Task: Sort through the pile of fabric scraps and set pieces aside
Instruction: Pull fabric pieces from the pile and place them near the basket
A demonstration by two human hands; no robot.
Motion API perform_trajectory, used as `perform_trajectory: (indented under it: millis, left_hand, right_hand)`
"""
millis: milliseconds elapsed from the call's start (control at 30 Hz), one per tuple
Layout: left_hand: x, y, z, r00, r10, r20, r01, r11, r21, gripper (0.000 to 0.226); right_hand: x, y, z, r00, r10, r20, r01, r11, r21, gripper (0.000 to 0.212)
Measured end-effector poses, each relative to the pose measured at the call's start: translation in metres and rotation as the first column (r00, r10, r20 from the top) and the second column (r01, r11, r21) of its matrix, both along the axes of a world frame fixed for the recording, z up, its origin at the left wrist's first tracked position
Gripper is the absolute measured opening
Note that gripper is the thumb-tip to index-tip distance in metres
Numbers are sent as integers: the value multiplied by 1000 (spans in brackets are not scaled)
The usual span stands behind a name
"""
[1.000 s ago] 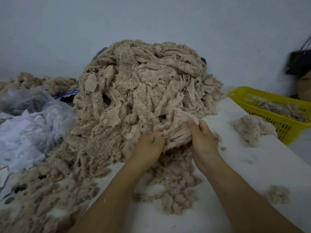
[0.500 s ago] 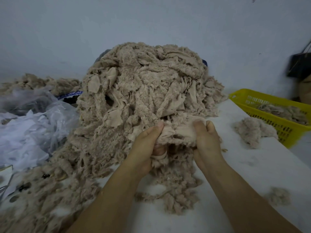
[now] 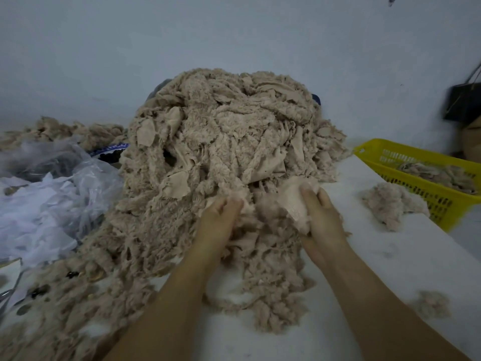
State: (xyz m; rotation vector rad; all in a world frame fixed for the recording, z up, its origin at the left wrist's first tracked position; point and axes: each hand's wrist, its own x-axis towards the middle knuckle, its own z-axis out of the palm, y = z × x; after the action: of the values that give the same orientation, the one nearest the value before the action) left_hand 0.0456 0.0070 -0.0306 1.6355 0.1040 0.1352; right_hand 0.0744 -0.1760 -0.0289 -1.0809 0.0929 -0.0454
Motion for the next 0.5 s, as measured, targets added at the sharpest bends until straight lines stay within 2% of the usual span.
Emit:
perform_trajectory:
  millis: [67, 133, 167, 233, 300, 400, 467, 500]
  left_hand:
    - [-2, -5, -2, 994, -104, 10, 101, 980, 171, 30]
    - [-6, -6, 1, 975, -211, -63, 220, 945, 241, 44]
    - [-9, -9, 3, 962, -255, -97, 271, 930, 248, 42]
    - [-10, -12, 4, 950, -287, -126, 306, 936, 172, 47]
    - [-7, -11, 2, 949, -297, -100, 300, 954, 15, 63]
    - [-9, -9, 8, 965, -261, -24, 253, 952, -174, 65]
    - [-8, -4, 11, 986, -166, 25, 164, 922, -351, 58]
    - [-6, -2, 12, 986, -158, 51, 163, 871, -463, 49]
  right_hand:
    - [-2, 2, 3, 994, 99, 43, -103, 989, 103, 23]
    - [-5, 0, 8, 985, 155, 71, -165, 974, 157, 37]
    - [-7, 0, 9, 979, 188, 82, -199, 965, 171, 41]
    - [-12, 3, 8, 954, 274, 119, -288, 950, 122, 36]
    - [-19, 9, 6, 926, 354, 133, -343, 934, -103, 27]
    - [-26, 16, 2, 883, 453, 123, -337, 794, -506, 29]
    - [-26, 16, -1, 875, 472, 105, -306, 708, -637, 27]
    - [-25, 15, -1, 878, 468, 104, -291, 692, -661, 22]
